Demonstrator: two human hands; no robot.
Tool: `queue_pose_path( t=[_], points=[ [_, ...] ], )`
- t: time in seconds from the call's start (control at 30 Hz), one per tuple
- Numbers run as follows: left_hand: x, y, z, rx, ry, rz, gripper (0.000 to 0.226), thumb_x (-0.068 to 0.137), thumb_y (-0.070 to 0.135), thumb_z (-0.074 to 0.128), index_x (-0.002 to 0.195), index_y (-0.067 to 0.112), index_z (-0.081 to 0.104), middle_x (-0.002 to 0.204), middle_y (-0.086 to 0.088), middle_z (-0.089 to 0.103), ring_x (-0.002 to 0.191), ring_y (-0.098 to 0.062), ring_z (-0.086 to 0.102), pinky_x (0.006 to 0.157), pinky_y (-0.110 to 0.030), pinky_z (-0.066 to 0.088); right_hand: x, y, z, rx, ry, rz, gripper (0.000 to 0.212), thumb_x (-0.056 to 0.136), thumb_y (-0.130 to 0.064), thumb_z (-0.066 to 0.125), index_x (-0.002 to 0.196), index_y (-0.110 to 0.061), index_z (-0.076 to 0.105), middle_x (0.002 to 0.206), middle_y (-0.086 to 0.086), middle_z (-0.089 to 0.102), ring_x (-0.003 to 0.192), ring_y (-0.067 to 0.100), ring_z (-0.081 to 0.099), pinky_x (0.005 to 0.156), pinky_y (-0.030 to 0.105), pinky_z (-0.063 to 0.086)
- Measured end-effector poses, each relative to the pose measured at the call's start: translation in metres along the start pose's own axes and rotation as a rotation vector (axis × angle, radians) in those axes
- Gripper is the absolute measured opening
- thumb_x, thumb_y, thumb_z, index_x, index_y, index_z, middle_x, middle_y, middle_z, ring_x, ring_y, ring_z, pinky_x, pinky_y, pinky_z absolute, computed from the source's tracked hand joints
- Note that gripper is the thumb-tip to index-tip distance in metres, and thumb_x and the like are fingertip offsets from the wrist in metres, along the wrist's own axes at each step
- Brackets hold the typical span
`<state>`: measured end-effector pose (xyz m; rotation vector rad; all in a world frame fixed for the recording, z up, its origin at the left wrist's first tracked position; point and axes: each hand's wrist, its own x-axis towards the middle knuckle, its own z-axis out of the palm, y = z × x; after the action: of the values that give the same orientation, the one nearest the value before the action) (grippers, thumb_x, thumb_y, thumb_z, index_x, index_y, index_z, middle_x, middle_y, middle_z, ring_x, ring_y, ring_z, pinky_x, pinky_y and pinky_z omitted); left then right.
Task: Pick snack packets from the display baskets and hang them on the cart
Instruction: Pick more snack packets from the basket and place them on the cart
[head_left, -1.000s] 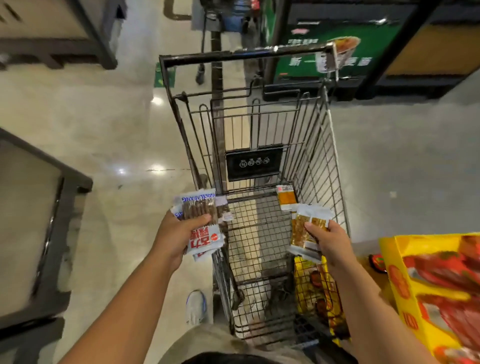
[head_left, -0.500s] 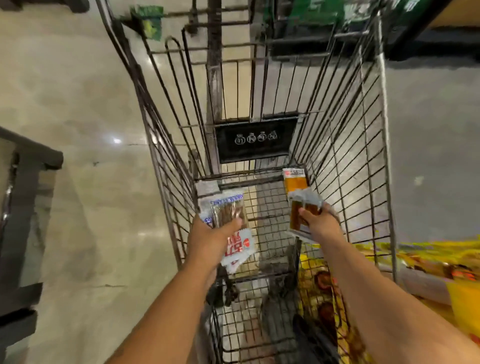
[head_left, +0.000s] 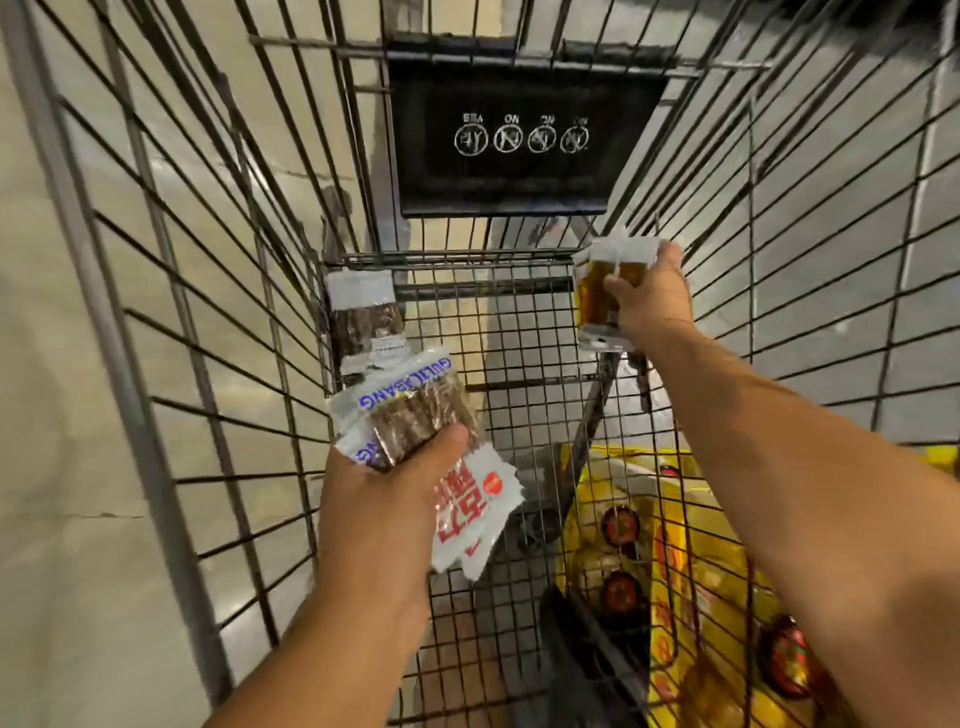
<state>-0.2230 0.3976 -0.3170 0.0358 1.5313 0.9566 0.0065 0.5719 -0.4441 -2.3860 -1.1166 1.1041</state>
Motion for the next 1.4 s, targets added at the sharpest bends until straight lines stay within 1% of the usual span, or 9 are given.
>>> queue_pose_path(
  t=[0.07,0.2,0.33,0.53,0.8,0.93,1.03,1.2,1.4],
  points=[
    [0.003,-0.005,-0.003,-0.002,0.018,-0.012,0.033,0.085,0.005,0.075,0.115,0.020,0.071,0.095,-0.008,0.079,0.081,-0.028,0.077,0.058,-0.037,0.058,0.007,0.005,0.004,-0.093,-0.023,-0.001,0.049,0.101,-0.008,0.057,0.142,-0.016,0.034,0.133,0.005,0.044,0.113,0.019,0.046,0.039,0.008,0.041],
    [0.005,-0.011,-0.004,0.009,0.013,-0.036,0.032,0.084,0.008,0.076,0.113,0.021,0.072,0.095,-0.007,0.079,0.082,-0.027,0.077,0.061,-0.038,0.059,0.017,0.025,0.014,-0.485,0.056,-0.242,0.061,0.097,-0.034,0.060,0.142,-0.002,0.034,0.134,0.020,0.047,0.120,0.034,0.052,0.082,0.026,0.041],
    [0.005,-0.013,-0.006,0.012,-0.008,-0.053,0.034,0.083,0.007,0.076,0.114,0.021,0.072,0.098,-0.010,0.078,0.085,-0.030,0.077,0.067,-0.042,0.059,0.005,0.022,0.017,-0.881,0.081,-0.365,0.090,0.069,-0.036,0.090,0.143,-0.017,0.042,0.145,0.014,0.035,0.132,0.031,0.037,0.110,0.036,0.038],
    [0.004,-0.013,-0.011,0.031,-0.020,-0.048,0.034,0.082,0.007,0.076,0.114,0.020,0.072,0.098,-0.010,0.078,0.085,-0.030,0.077,0.070,-0.043,0.059,0.000,0.030,0.034,-0.915,-0.001,-0.366,0.064,0.094,-0.056,0.056,0.147,-0.027,0.035,0.144,0.010,0.039,0.130,0.032,0.040,0.107,0.044,0.040],
    [0.001,-0.018,-0.014,0.074,-0.062,-0.049,0.032,0.085,0.007,0.074,0.114,0.021,0.071,0.099,-0.011,0.078,0.086,-0.033,0.077,0.074,-0.045,0.058,0.003,0.047,0.042,-1.096,-0.029,-0.488,0.068,0.095,-0.023,0.054,0.155,-0.027,0.022,0.160,0.005,0.020,0.141,0.035,0.028,0.106,0.050,0.041],
    [-0.001,-0.018,-0.013,0.074,-0.060,-0.052,0.030,0.084,0.005,0.074,0.111,0.021,0.073,0.099,-0.012,0.078,0.087,-0.035,0.076,0.072,-0.046,0.058,-0.012,0.055,0.049,-1.011,-0.012,-0.548,0.084,0.087,-0.008,0.055,0.157,-0.019,0.010,0.162,0.011,0.016,0.145,0.036,0.023,0.121,0.049,0.025],
    [-0.001,-0.019,-0.016,0.066,-0.033,-0.056,0.030,0.085,0.004,0.073,0.111,0.019,0.072,0.100,-0.012,0.078,0.087,-0.035,0.076,0.074,-0.049,0.060,-0.013,0.046,0.039,-0.954,-0.042,-0.501,0.062,0.096,-0.020,0.054,0.153,-0.021,0.031,0.153,0.009,0.033,0.140,0.032,0.033,0.115,0.044,0.033],
    [-0.005,-0.007,-0.014,0.008,-0.006,-0.114,0.034,0.081,0.007,0.075,0.113,0.020,0.073,0.101,-0.010,0.078,0.083,-0.028,0.077,0.068,-0.044,0.062,-0.074,0.009,0.009,-0.283,-0.156,-0.238,0.033,0.105,-0.041,0.047,0.130,-0.024,0.061,0.134,0.003,0.056,0.124,0.023,0.051,0.105,0.037,0.044],
    [-0.006,0.028,-0.006,0.075,-0.109,-0.139,0.028,0.083,0.007,0.074,0.110,0.017,0.074,0.099,-0.012,0.078,0.080,-0.026,0.077,0.058,-0.036,0.060,-0.186,0.010,-0.019,0.586,-0.825,0.125,0.048,0.089,-0.045,0.064,0.124,-0.012,0.065,0.120,0.006,0.072,0.110,0.024,0.069,0.094,0.038,0.056]
  ],
)
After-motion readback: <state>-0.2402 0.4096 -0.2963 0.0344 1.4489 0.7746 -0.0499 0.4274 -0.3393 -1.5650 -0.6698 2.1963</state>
